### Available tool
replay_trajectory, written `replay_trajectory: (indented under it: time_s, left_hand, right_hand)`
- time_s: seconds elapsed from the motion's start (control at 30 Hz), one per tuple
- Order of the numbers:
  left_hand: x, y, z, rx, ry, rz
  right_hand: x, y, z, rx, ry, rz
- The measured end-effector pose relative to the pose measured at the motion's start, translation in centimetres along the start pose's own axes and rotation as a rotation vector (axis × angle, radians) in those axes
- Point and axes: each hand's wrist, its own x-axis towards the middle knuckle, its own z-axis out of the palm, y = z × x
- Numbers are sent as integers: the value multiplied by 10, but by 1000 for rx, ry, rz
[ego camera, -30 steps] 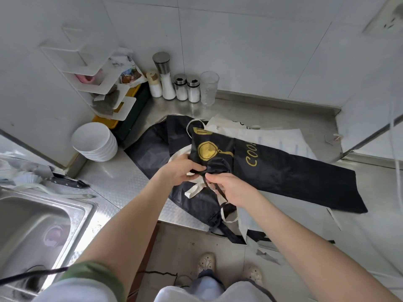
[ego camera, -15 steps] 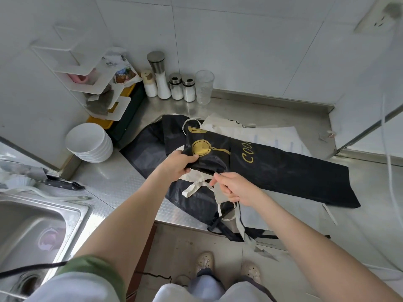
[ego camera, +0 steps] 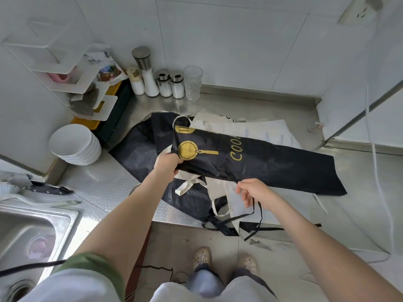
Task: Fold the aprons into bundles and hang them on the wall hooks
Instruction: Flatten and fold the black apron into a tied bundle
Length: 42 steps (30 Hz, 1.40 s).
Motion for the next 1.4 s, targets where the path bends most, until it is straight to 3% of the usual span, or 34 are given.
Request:
replay_trajectory:
  time_s: [0.13, 0.23, 0.27, 0.33, 0.4, 0.43, 0.5, 0.57, 0.67, 1.0, 1.07, 1.13, 1.23, 1.4]
  left_hand:
    - [1, -1, 5, 97, 65, 90]
    - [-7, -3, 16, 348, 329, 131]
    - [-14, -5, 22, 460, 429, 207]
    - [-25, -12, 34, 672, 565, 548]
    - [-31, -20, 46, 869, 524, 966]
    - [-33, -24, 56, 1005, 404, 1131]
    - [-39, -30, 75, 1347, 73, 1289]
    - [-40, -38, 90, 1630, -115, 1317]
    - [-30, -48, 99, 1814, -172, 1228]
    - [-31, -50, 113, 1825, -214, 1056]
    - [-34, -52, 114, 1828, -145, 1117]
    - [-36, -53, 115, 1842, -87, 1260]
    - [-34, -54, 117, 1913, -125, 1427]
    - [-25, -47, 111, 2069, -290, 1282]
  right_hand:
    - [2, 14, -18, 28, 207, 137]
    - [-1, 27, -33, 125, 327, 121]
    - [-3, 31, -37, 162, 336, 99]
    - [-7, 34, -40, 204, 313, 62]
    - [-9, 32, -39, 224, 298, 55]
    - [-11, 32, -39, 232, 301, 60]
    - [-11, 30, -38, 232, 307, 59]
    - [-12, 31, -39, 228, 301, 62]
    - [-16, 40, -47, 105, 277, 32]
    - [-31, 66, -77, -179, 418, -135]
    - [-36, 65, -73, -313, 308, -167]
    - [-41, 61, -66, -430, 81, -120]
    - [-41, 62, -54, -505, -134, -26]
    - [-36, 60, -48, -441, -171, -24]
